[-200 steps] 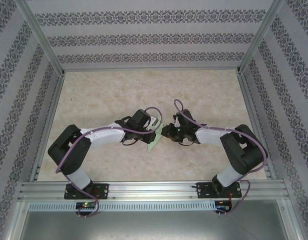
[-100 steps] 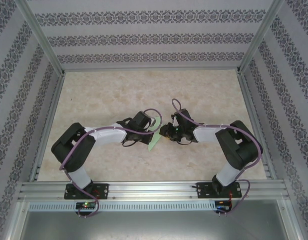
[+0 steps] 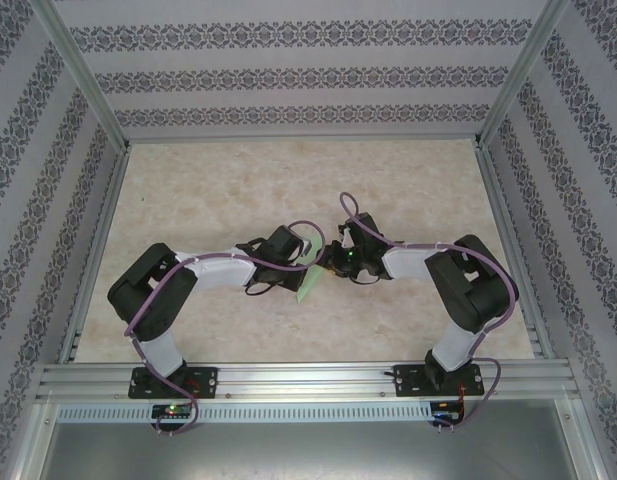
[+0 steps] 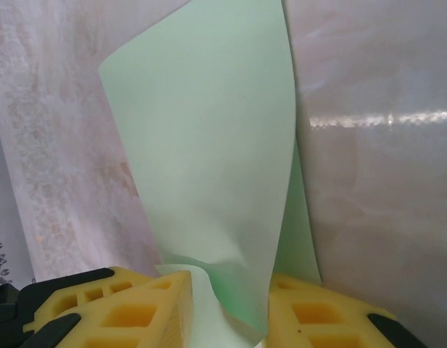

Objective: Fold a paper plane with a square sheet of paper (pick it up from the middle)
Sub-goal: Third fold the triangle at the center of the table.

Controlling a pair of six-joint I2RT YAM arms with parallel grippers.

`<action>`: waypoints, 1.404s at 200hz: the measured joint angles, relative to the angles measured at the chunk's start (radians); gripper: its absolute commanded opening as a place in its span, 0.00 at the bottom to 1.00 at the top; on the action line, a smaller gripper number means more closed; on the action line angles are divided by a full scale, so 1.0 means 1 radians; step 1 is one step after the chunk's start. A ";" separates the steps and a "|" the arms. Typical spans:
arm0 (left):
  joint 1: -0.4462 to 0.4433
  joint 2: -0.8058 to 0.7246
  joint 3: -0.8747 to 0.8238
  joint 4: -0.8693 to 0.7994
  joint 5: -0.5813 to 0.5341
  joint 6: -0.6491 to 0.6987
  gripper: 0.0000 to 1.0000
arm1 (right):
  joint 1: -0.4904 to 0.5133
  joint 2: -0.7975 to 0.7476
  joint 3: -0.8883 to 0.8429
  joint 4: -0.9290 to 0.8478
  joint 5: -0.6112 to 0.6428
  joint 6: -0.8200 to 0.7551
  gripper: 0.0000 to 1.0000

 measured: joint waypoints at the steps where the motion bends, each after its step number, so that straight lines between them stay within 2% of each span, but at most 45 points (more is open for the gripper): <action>1: 0.000 0.000 0.000 0.000 0.000 0.000 0.04 | 0.000 0.000 0.000 0.000 0.000 0.000 0.28; 44: 0.000 -0.001 0.000 0.003 0.000 0.000 0.04 | 0.000 0.044 0.047 -0.025 -0.019 -0.037 0.25; 88: 0.000 -0.006 -0.006 0.005 -0.002 0.000 0.05 | 0.000 0.077 0.068 -0.041 -0.045 -0.067 0.16; 100: 0.000 -0.011 -0.012 0.005 -0.003 0.000 0.06 | 0.000 0.076 0.068 -0.041 -0.045 -0.074 0.08; 154: 0.000 -0.082 -0.048 0.004 -0.006 -0.005 0.16 | 0.001 0.070 0.061 -0.036 -0.047 -0.065 0.02; 169: 0.000 -0.122 -0.059 0.006 -0.011 -0.010 0.25 | 0.007 0.053 0.046 -0.032 -0.038 -0.051 0.03; 187: 0.000 -0.188 -0.082 0.006 -0.019 -0.019 0.27 | 0.024 0.018 0.023 -0.032 -0.015 -0.029 0.03; 217: -0.001 -0.294 -0.127 0.008 -0.026 -0.031 0.36 | 0.071 -0.045 -0.020 -0.016 0.054 0.043 0.04; 238: -0.002 -0.347 -0.158 0.008 -0.034 -0.032 0.37 | 0.115 -0.074 -0.046 -0.003 0.107 0.102 0.04; 265: -0.013 -0.385 -0.195 0.007 -0.037 -0.034 0.31 | 0.161 -0.093 -0.062 0.015 0.175 0.164 0.08; 271: -0.014 -0.386 -0.199 0.007 -0.032 -0.034 0.28 | 0.166 -0.098 -0.069 0.024 0.186 0.175 0.11; 281: -0.019 -0.385 -0.204 0.007 -0.024 -0.039 0.24 | 0.172 -0.105 -0.082 0.038 0.200 0.200 0.24</action>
